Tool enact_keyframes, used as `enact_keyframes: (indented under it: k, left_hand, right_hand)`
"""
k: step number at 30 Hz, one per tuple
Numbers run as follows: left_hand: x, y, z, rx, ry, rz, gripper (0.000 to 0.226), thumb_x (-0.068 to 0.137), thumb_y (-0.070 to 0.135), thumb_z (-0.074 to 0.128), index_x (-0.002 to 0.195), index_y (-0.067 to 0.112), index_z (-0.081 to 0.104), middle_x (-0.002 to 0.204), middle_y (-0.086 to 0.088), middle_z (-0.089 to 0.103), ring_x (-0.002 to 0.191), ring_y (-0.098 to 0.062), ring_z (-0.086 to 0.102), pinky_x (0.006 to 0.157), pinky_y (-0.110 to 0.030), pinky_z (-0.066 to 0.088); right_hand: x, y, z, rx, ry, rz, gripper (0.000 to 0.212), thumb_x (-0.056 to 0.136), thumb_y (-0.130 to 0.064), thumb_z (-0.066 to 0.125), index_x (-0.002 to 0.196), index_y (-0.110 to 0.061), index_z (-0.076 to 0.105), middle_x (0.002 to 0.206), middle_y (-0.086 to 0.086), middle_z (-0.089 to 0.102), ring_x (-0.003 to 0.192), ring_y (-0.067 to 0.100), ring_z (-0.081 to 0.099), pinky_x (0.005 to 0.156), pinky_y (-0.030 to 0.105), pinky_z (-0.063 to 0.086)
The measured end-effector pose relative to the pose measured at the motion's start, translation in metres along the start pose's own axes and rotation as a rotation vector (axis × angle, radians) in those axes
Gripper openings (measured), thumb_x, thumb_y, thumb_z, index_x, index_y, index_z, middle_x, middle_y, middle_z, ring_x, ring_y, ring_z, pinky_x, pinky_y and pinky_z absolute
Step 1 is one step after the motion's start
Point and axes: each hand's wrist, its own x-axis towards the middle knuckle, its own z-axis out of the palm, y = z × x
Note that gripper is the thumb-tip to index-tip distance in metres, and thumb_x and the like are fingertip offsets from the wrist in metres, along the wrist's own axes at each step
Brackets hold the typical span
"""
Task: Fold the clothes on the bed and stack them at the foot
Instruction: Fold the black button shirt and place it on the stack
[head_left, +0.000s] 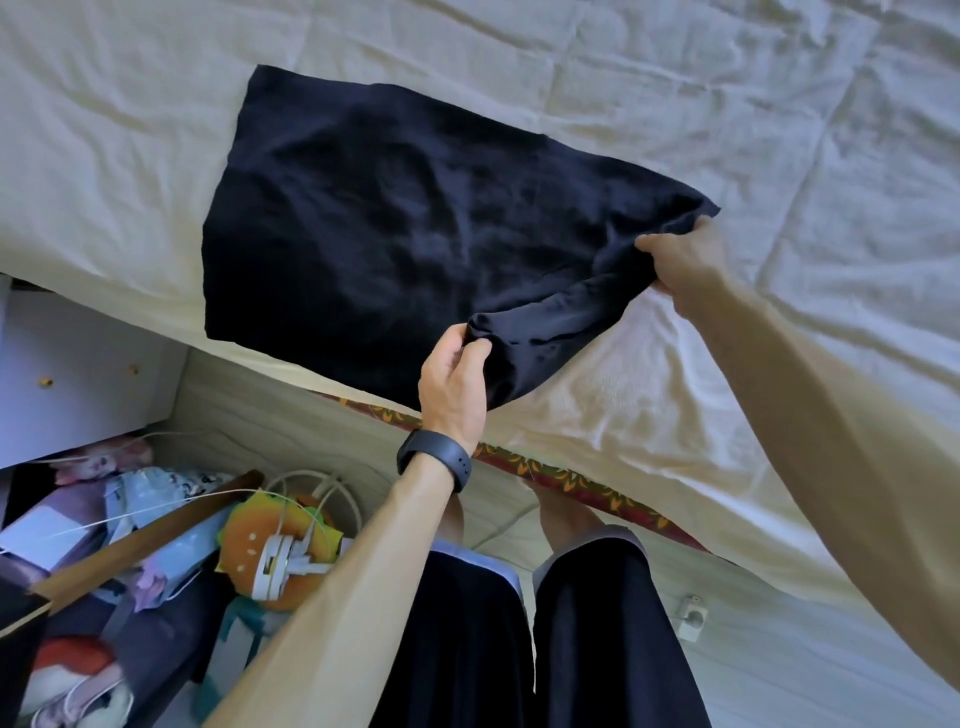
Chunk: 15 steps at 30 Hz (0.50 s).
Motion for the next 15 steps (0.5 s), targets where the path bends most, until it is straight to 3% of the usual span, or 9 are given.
enact_keyframes:
  k: [2, 4, 5, 9, 12, 15]
  left_hand:
    - [0.004, 0.002, -0.011, -0.043, 0.058, -0.022, 0.017, 0.097, 0.014, 0.052, 0.082, 0.014, 0.061, 0.077, 0.009, 0.066, 0.074, -0.003, 0.059, 0.068, -0.017, 0.047]
    - [0.009, 0.002, -0.026, -0.127, 0.146, -0.073, 0.018, 0.096, 0.011, 0.053, 0.08, 0.012, 0.061, 0.076, 0.009, 0.066, 0.075, -0.006, 0.061, 0.073, -0.023, 0.049]
    - [0.012, 0.003, -0.035, -0.182, 0.204, -0.112, 0.02, 0.095, 0.009, 0.053, 0.078, 0.014, 0.063, 0.077, 0.008, 0.067, 0.078, -0.01, 0.062, 0.076, -0.03, 0.049]
    - [0.028, 0.002, -0.078, -0.363, 0.407, -0.23, 0.029, 0.093, 0.005, 0.051, 0.075, 0.022, 0.066, 0.087, -0.009, 0.065, 0.087, -0.028, 0.057, 0.08, -0.045, 0.046]
    - [0.047, -0.003, -0.118, -0.463, 0.478, -0.252, 0.036, 0.094, 0.003, 0.047, 0.078, 0.026, 0.069, 0.089, -0.005, 0.07, 0.091, -0.028, 0.063, 0.079, -0.04, 0.051]
    - [0.076, -0.014, -0.16, -0.508, 0.517, -0.288, 0.028, 0.096, 0.004, 0.047, 0.091, 0.021, 0.068, 0.089, -0.002, 0.07, 0.087, -0.023, 0.065, 0.067, -0.031, 0.056]
  right_hand:
    - [-0.011, -0.018, 0.01, -0.156, 0.075, -0.115, 0.024, 0.078, -0.007, 0.061, 0.089, -0.022, 0.046, 0.088, -0.001, 0.057, 0.088, 0.023, 0.066, 0.067, 0.036, 0.06]
    - [-0.022, -0.037, 0.027, -0.238, 0.12, -0.177, 0.028, 0.075, -0.005, 0.051, 0.096, -0.022, 0.045, 0.08, -0.005, 0.052, 0.071, 0.016, 0.056, 0.047, 0.023, 0.046]
    - [-0.029, -0.047, 0.039, -0.251, 0.119, -0.187, 0.033, 0.076, -0.004, 0.048, 0.102, -0.024, 0.044, 0.081, -0.004, 0.051, 0.068, 0.015, 0.053, 0.044, 0.021, 0.042]
    - [-0.048, -0.084, 0.103, -0.285, 0.02, -0.217, 0.051, 0.08, -0.004, 0.047, 0.129, -0.016, 0.044, 0.096, 0.002, 0.054, 0.08, 0.02, 0.056, 0.058, 0.031, 0.044]
    - [-0.056, -0.105, 0.165, -0.31, -0.019, -0.235, 0.053, 0.082, -0.005, 0.047, 0.134, -0.014, 0.043, 0.08, 0.0, 0.051, 0.07, 0.017, 0.052, 0.05, 0.028, 0.035]
    - [-0.063, -0.121, 0.229, -0.313, -0.017, -0.233, 0.052, 0.082, -0.004, 0.046, 0.134, -0.012, 0.044, 0.085, 0.001, 0.053, 0.082, 0.024, 0.058, 0.058, 0.032, 0.042]
